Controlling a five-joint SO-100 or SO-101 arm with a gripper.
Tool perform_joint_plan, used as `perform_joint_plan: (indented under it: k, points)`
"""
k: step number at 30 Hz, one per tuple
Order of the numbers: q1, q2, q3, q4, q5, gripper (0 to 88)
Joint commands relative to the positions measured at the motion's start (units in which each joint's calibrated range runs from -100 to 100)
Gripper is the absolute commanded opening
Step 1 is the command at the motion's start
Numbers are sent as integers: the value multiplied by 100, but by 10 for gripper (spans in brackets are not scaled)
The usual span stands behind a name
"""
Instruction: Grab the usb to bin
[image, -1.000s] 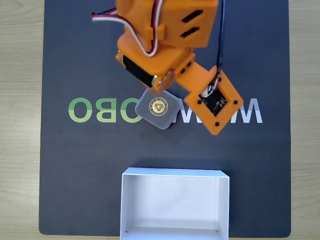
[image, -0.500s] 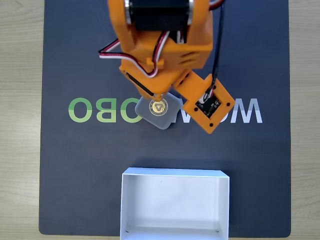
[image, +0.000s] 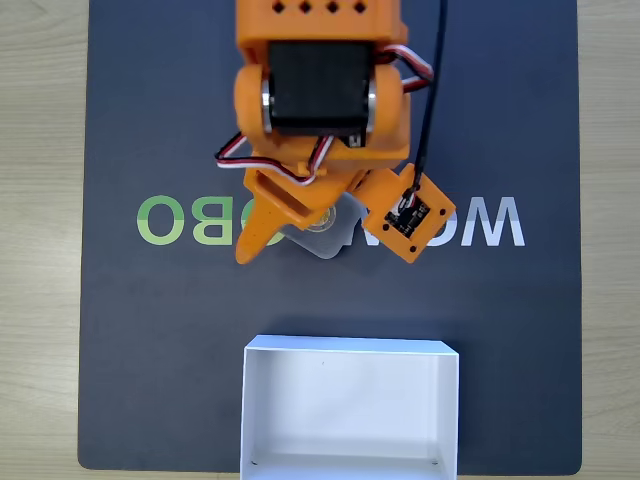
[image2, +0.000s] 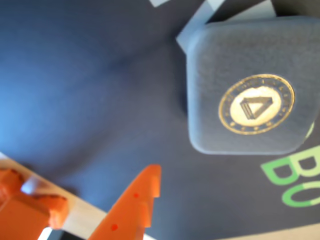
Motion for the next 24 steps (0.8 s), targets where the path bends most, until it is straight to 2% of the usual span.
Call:
perform_joint_plan:
  k: [1,24]
  points:
    - [60,120,-275,-103,12,533]
    - [27,1265,-185,-985,59,531]
